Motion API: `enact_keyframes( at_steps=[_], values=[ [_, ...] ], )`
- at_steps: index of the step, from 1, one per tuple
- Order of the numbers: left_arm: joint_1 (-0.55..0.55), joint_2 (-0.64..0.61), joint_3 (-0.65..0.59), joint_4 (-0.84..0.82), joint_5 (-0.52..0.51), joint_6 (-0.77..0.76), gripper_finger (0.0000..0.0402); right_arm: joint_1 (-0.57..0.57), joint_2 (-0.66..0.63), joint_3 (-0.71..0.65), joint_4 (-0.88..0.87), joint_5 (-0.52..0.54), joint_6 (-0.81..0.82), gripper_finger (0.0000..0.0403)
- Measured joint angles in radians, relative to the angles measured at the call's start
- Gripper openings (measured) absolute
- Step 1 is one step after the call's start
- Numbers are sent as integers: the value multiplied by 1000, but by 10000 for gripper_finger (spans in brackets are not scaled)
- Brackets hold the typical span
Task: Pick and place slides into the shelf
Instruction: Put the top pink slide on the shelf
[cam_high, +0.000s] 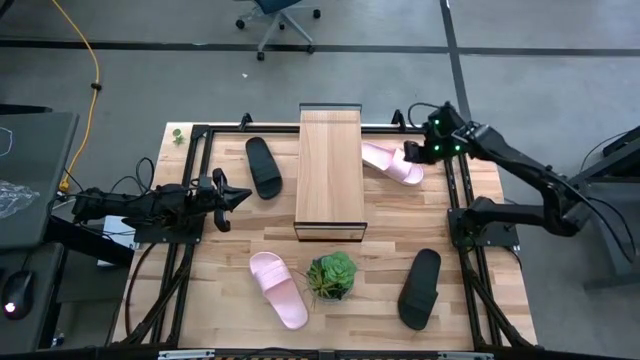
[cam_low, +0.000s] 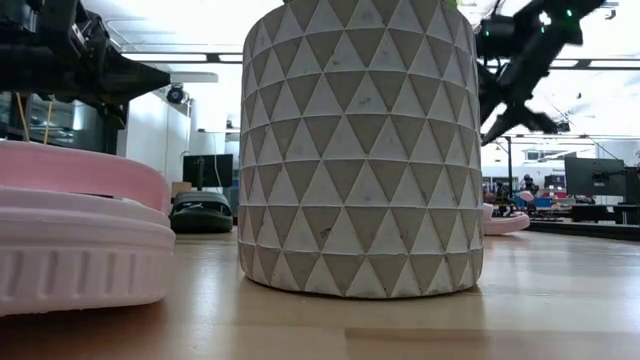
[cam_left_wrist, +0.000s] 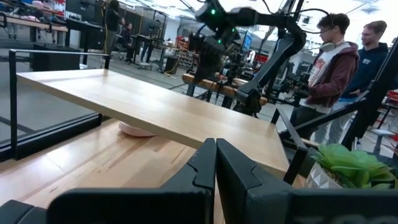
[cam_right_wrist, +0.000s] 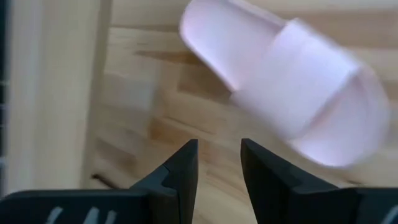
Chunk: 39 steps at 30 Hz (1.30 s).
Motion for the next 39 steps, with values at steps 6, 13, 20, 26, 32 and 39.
enact_keyframes(
  at_steps=[6,13,20,26,32,39],
  values=[
    [0,0,0,0,10,0,1,0,-56,-182,197,-54,145,113],
    [0,0,0,0,28,0,1,0,-138,-274,206,1,212,117],
    [0,0,0,-14,28,0,1,-45,-167,-286,210,88,247,165],
    [0,0,0,-31,28,0,1,-112,-151,-286,191,90,252,203],
    [0,0,0,-43,30,0,1,-164,-97,-286,221,71,245,206],
    [0,0,0,-43,36,0,1,-166,-11,-287,287,54,248,206]
  ],
)
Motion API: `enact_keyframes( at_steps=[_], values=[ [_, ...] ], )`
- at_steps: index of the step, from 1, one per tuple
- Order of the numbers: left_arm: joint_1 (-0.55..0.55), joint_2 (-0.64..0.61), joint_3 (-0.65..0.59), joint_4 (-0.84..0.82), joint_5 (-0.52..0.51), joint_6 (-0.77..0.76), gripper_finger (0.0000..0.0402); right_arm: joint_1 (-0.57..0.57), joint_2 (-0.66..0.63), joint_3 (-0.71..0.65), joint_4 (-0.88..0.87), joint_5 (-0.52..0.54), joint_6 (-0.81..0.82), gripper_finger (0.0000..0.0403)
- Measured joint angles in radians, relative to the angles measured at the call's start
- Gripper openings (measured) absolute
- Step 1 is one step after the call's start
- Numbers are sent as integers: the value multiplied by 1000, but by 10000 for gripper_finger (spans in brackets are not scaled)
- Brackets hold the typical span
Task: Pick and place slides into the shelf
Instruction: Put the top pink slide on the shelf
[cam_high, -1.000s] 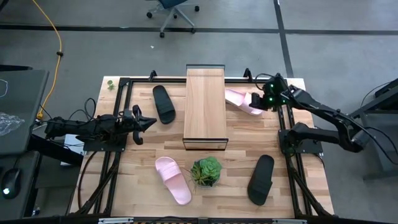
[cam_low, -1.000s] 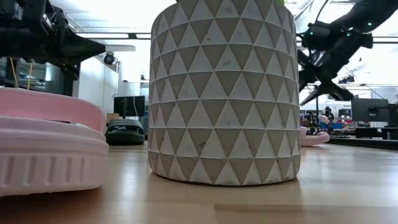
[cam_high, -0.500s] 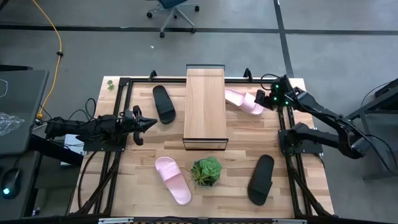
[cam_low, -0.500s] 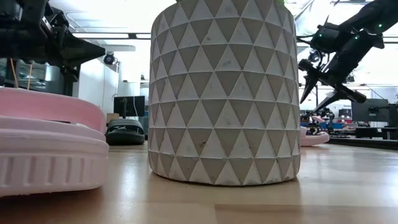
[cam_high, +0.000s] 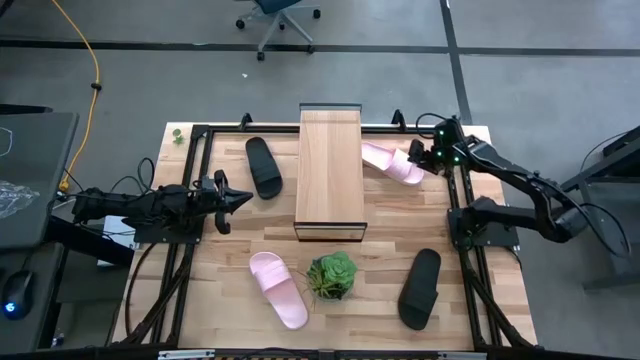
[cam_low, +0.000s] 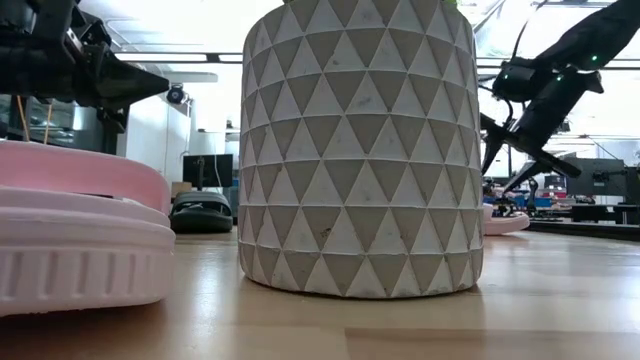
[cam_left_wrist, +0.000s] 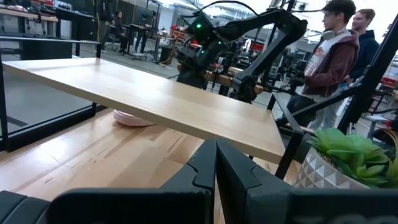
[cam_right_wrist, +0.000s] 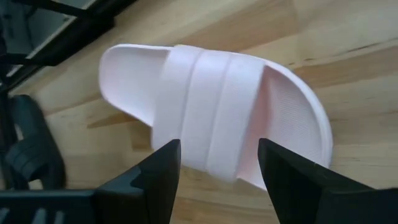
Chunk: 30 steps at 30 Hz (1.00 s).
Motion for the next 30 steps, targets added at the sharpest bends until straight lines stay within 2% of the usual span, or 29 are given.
enact_keyframes(
  at_steps=[14,24,30],
  values=[
    [0,0,0,0,2,0,1,0,119,0,39,-11,-5,206],
    [0,0,0,0,2,0,1,0,157,0,100,-12,24,206],
    [0,0,0,0,2,0,1,7,159,-81,252,-43,107,206]
  ],
)
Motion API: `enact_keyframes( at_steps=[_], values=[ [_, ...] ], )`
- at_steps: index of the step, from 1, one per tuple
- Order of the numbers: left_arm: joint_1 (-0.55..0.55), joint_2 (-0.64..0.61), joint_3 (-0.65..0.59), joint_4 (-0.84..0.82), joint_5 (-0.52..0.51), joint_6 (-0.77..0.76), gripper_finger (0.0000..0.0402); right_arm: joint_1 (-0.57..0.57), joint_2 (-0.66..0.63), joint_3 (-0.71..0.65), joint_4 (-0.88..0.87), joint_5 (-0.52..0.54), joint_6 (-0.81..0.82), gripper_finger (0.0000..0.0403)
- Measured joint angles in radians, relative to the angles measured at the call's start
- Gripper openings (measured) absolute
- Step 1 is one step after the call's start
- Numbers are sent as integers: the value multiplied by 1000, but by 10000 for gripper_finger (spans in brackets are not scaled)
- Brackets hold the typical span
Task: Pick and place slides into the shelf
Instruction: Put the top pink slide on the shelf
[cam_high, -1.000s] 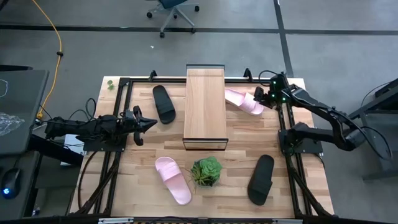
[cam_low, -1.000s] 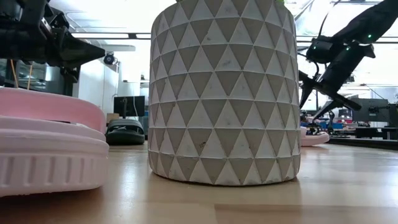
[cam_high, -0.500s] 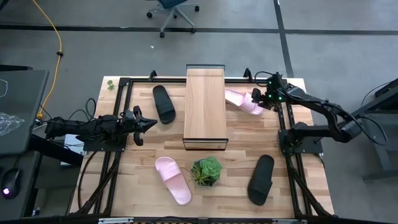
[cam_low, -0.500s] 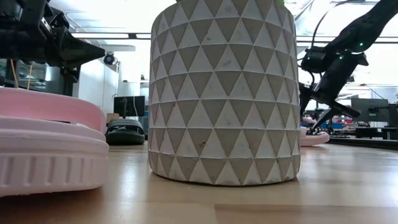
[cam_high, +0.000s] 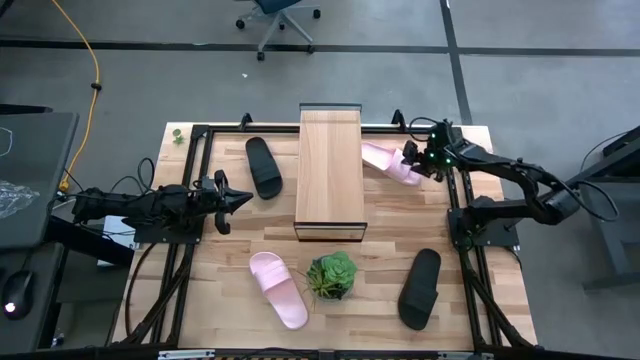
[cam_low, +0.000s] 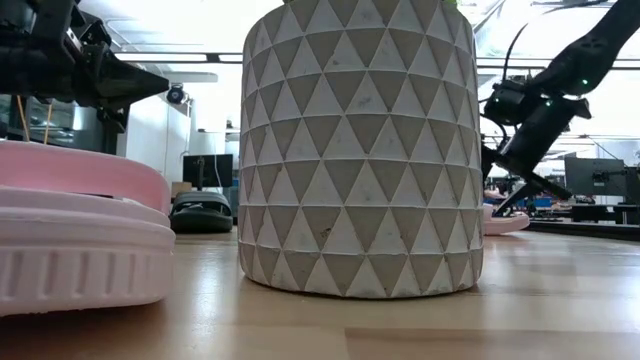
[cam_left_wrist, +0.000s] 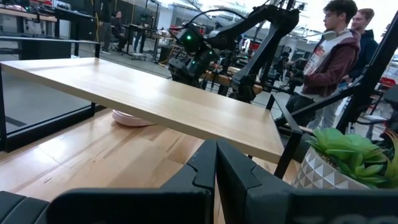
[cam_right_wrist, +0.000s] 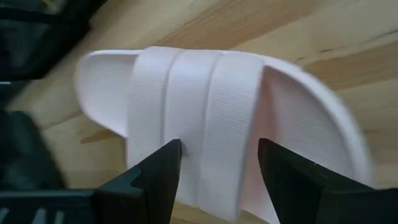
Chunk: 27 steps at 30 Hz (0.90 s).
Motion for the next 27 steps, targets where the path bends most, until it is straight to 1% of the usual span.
enact_keyframes(
  at_steps=[3,6,13,16,19,27],
  values=[
    [0,0,0,0,0,0,1,18,0,-61,169,-29,78,206],
    [0,0,0,0,0,0,1,39,0,-97,274,-18,128,206],
    [0,0,0,0,0,0,1,52,0,-102,294,0,142,206],
    [0,0,0,0,0,0,1,52,0,-102,294,0,137,199],
    [0,0,0,0,0,0,1,52,0,-102,294,1,131,179],
    [0,0,0,0,0,0,1,52,0,-102,295,13,119,98]
  ],
)
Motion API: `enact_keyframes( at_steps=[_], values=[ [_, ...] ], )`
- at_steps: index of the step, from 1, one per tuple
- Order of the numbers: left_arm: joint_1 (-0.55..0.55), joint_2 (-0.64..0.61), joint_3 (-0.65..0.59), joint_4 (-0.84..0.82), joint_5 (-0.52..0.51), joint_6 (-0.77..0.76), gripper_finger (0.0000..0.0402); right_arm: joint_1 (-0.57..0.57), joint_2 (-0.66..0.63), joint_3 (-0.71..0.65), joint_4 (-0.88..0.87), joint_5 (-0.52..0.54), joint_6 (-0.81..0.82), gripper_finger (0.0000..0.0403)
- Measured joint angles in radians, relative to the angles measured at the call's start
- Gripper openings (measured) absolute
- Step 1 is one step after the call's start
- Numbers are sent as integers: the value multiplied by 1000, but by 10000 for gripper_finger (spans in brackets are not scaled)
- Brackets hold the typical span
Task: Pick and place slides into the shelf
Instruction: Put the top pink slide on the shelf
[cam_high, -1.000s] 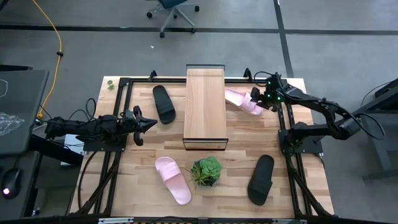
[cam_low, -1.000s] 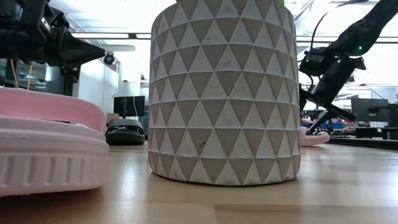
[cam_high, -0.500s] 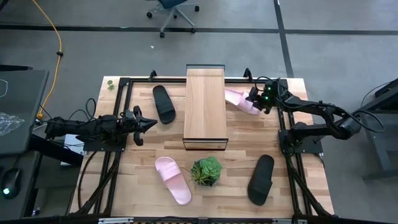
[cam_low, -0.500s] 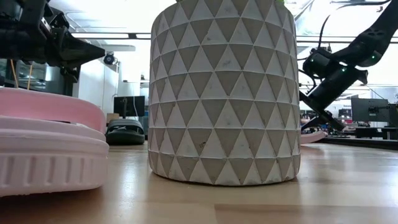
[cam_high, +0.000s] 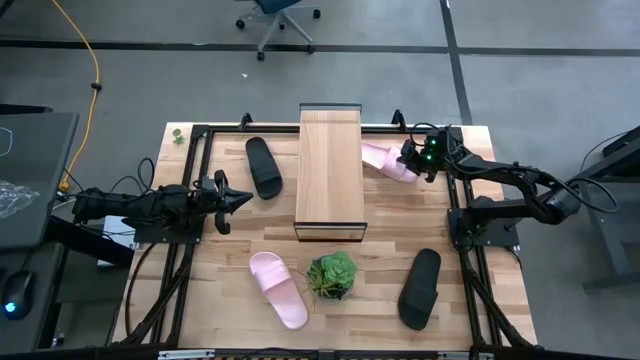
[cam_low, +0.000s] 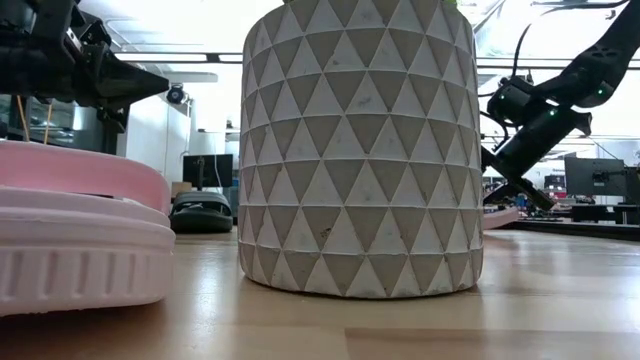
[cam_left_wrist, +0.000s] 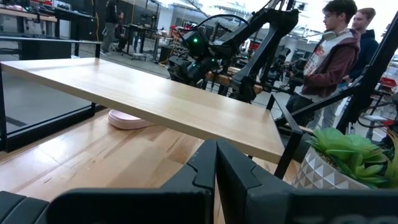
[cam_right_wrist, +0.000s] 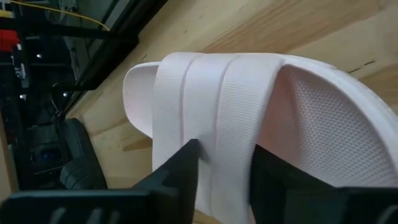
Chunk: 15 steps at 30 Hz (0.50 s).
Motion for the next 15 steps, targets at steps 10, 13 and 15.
enact_keyframes(
  at_steps=[10,13,15],
  values=[
    [0,0,0,0,0,0,1,0,-3,0,37,-22,-4,23],
    [0,0,0,0,0,0,1,1,-19,0,60,-35,-4,7],
    [0,0,0,0,0,0,1,1,-41,0,61,-36,-3,3]
  ],
)
